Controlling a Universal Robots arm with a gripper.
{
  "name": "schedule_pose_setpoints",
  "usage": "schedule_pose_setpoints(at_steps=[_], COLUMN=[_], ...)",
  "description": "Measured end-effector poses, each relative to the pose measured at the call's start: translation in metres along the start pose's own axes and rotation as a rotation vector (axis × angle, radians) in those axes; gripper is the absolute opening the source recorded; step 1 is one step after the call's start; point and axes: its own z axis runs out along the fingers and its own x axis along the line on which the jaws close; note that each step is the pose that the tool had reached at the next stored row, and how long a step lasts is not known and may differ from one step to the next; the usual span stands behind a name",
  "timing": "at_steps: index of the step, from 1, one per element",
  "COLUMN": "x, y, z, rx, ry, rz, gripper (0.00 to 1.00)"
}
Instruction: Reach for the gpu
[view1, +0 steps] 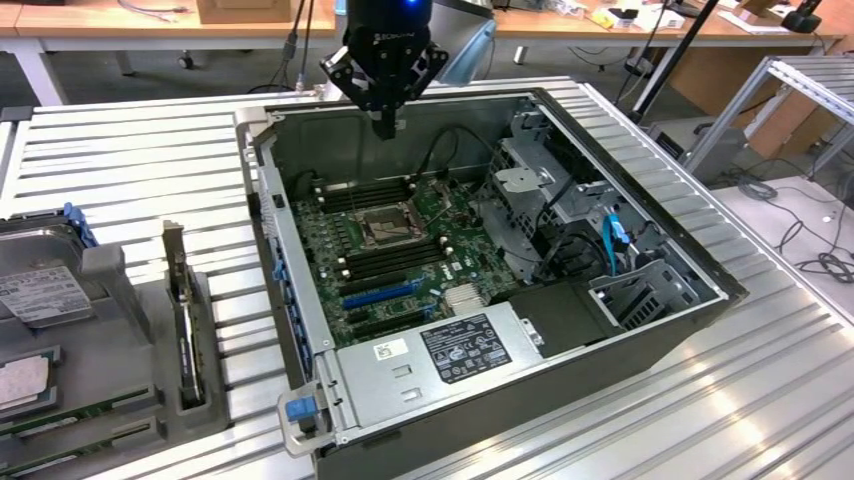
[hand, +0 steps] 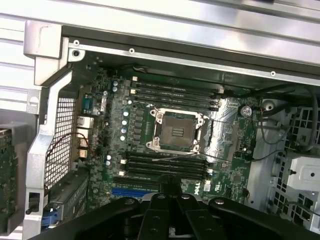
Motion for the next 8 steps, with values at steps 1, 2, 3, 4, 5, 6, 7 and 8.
schedule_pose_setpoints(at_steps=[1, 2, 3, 4, 5, 6, 7, 8], x=[0.0000, 0.0000, 0.0000, 0.0000, 0.0000, 0.0000, 0.0000, 0.0000], y=[0.0000, 0.0000, 0.0000, 0.0000, 0.0000, 0.0000, 0.0000, 0.0000], z=[0.0002, 0.0002, 0.0002, 0.0002, 0.0002, 0.0002, 0.0002, 0.0002], rx=[0.0000, -0.0001, -0.0001, -0.0001, -0.0001, -0.0001, -0.0001, -0.0001], ry=[0.0000, -0.0001, -0.0001, -0.0001, -0.0001, -0.0001, -0.0001, -0.0001], rz=[0.000, 0.000, 0.000, 0.000, 0.000, 0.000, 0.000, 0.000], gripper=[0.11, 0.11, 0.11, 0.11, 0.11, 0.11, 0.11, 0.16])
